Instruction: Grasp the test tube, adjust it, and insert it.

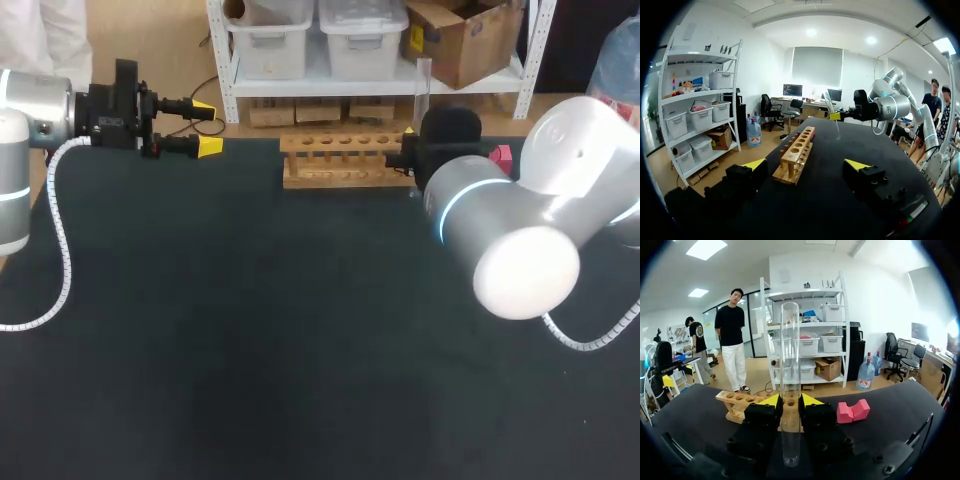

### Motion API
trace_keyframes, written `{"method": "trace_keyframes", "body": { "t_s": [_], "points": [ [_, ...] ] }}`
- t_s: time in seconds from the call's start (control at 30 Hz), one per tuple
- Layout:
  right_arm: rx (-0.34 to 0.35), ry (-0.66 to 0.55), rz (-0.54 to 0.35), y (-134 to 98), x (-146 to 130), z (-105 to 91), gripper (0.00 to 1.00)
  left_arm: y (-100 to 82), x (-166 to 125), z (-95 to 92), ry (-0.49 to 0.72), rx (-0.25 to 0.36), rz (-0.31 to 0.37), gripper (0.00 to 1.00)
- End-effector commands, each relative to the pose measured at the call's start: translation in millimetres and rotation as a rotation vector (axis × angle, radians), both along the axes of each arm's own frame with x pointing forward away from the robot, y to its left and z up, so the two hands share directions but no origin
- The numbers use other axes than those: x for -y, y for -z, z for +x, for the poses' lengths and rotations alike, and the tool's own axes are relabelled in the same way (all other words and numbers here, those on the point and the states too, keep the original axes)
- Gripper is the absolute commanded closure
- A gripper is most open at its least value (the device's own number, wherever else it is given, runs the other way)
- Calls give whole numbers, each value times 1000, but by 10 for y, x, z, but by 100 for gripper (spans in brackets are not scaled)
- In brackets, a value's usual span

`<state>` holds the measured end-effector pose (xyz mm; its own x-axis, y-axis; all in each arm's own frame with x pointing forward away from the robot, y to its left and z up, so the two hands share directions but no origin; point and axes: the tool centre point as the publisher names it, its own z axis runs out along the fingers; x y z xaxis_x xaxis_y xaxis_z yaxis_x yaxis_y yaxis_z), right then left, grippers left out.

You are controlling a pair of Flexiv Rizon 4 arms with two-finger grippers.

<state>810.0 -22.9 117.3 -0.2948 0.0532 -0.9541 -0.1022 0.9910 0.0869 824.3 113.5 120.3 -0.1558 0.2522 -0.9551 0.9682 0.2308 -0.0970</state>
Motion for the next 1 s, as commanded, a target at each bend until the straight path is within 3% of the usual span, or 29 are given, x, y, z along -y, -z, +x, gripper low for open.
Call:
{"method": "trace_keyframes", "body": {
  "t_s": [0.03,0.57,0.7,1.0],
  "points": [
    [161,-18,28,30,39,-13,100,10,-2,-16,-3,5,-2,0],
    [161,-18,28,30,39,-13,100,10,-2,-16,-3,5,-2,0],
    [251,30,26,-85,48,24,100,10,-2,-16,-3,5,-2,0],
    [354,49,15,-304,53,121,100,10,-2,-16,-3,5,-2,0]
  ]
}}
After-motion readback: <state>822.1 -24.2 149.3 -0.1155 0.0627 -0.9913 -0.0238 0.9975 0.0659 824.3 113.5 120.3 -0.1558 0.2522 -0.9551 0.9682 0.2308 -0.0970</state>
